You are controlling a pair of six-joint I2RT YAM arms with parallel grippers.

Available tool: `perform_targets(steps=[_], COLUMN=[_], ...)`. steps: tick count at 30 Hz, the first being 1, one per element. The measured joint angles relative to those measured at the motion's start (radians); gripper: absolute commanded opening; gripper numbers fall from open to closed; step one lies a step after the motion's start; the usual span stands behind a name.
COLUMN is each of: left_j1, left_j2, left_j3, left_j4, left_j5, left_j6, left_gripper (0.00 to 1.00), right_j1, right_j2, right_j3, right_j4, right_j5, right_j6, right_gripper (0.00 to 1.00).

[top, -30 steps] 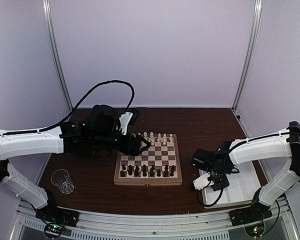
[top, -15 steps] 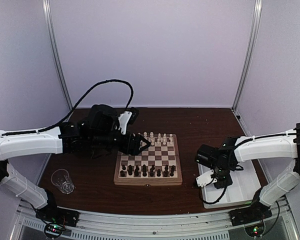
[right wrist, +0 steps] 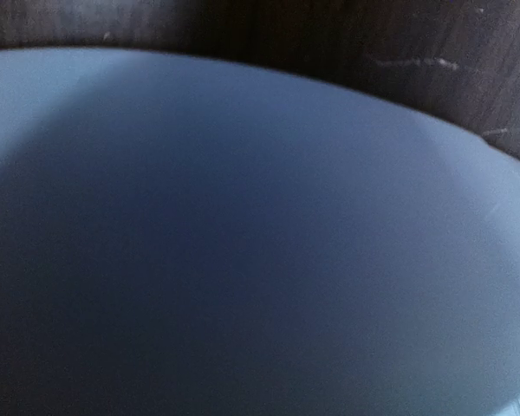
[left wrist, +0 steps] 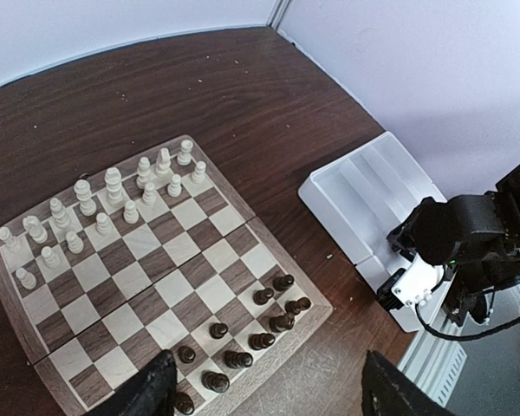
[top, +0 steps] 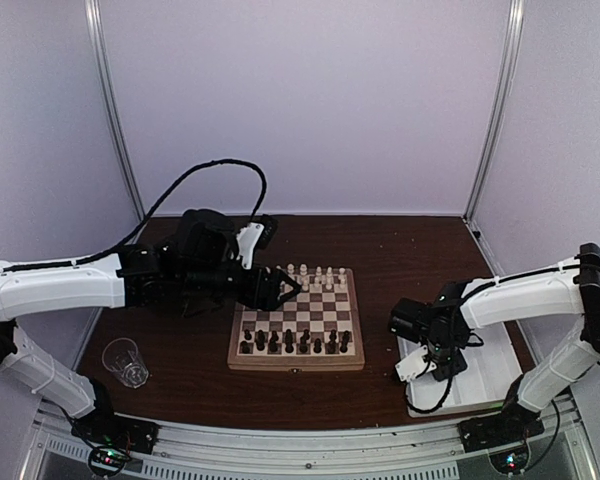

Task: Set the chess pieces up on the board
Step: Pick up the pawn from the storage box.

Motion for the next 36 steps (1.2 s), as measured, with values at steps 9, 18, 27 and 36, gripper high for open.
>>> perform_targets(steps=[9, 18, 27, 36], left_j1=[0.000, 0.000, 0.000, 0.000], left_j2=[-0.006, -0.006, -0.006, 0.019], left_j3=[-0.006, -0.006, -0.006, -0.006], left_j4=[0.001, 0.001, 0.001, 0.040], left_j5=[0.000, 0.000, 0.001, 0.004], left_j6=[-0.003, -0.003, -0.004, -0.004], left_gripper=[0.73, 0.73, 0.73, 0.73], right_j1=[0.005, 0.011, -0.005, -0.138], right_j2=[0.029, 0.059, 0.068, -0.098], right_j3=[-0.003, 0.008, 0.027, 0.232], right_j4=[0.069, 0.097, 0.091, -0.073], right_j5=[0.023, 0.055, 0.042, -0.246], right_j6=[-0.026, -0.044, -0.031, 0.079], right_gripper=[0.25, 0.22, 0.14, 0.11])
